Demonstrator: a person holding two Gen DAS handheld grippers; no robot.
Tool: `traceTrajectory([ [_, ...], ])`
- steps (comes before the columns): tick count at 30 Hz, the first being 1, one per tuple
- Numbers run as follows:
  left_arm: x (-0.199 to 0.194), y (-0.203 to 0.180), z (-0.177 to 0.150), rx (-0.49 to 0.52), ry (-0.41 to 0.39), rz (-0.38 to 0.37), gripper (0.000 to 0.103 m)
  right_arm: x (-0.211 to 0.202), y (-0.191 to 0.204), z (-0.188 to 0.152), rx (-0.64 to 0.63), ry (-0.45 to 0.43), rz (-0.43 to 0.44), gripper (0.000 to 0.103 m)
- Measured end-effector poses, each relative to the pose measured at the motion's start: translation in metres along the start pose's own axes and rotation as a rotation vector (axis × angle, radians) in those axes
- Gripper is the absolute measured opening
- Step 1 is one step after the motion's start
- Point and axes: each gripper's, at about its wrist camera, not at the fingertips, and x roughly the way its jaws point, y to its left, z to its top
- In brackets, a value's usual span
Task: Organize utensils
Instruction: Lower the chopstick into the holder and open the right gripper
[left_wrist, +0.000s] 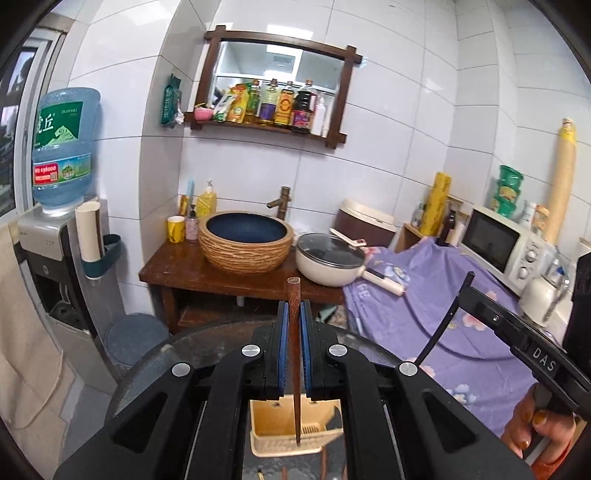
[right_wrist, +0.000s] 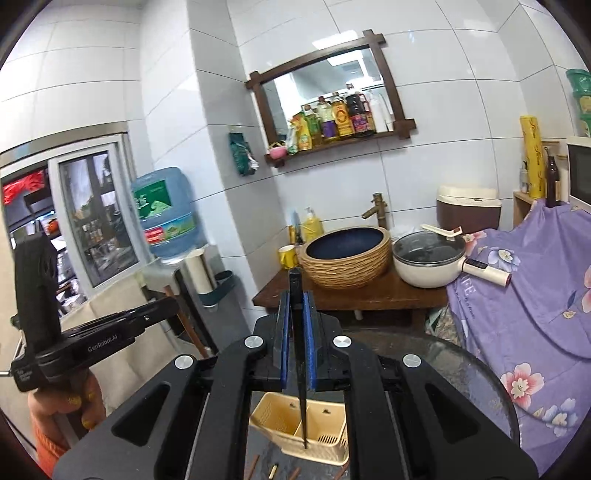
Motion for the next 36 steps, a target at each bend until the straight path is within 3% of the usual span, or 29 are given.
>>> traceTrajectory([
  [5, 0.031, 0.003, -0.015, 0.007, 0.043, 0.04, 0.006, 0.04, -0.007, -0.022, -0.005, 0.046, -0.052, 0.008],
  [11, 0.073, 0.016, -0.052, -0.001, 0.134, 0.069, 0.005, 0.096, -0.029, -0.078, 0.027, 0.162, -0.104, 0.008],
  [19, 0.092, 0.032, -0.081, -0.025, 0.187, 0.056, 0.006, 0.118, -0.041, -0.115, 0.015, 0.208, -0.127, 0.008],
  [21, 0.09, 0.033, -0.083, -0.029, 0.183, 0.043, 0.021, 0.119, -0.045, -0.117, 0.028, 0.215, -0.129, 0.011],
  [23, 0.085, 0.032, -0.086, -0.022, 0.162, 0.042, 0.038, 0.117, -0.048, -0.12, 0.034, 0.215, -0.124, 0.027],
  [24, 0.082, 0.03, -0.087, -0.015, 0.15, 0.044, 0.044, 0.114, -0.049, -0.123, 0.036, 0.207, -0.124, 0.045],
  [25, 0.078, 0.029, -0.09, -0.002, 0.132, 0.05, 0.046, 0.111, -0.05, -0.124, 0.037, 0.196, -0.124, 0.051],
  [29, 0.066, 0.03, -0.098, 0.03, 0.093, 0.076, 0.064, 0.097, -0.046, -0.131, 0.001, 0.176, -0.133, 0.052],
  [36, 0.065, 0.066, -0.117, -0.027, 0.12, 0.12, 0.068, 0.073, -0.043, -0.149, -0.063, 0.161, -0.137, 0.057],
])
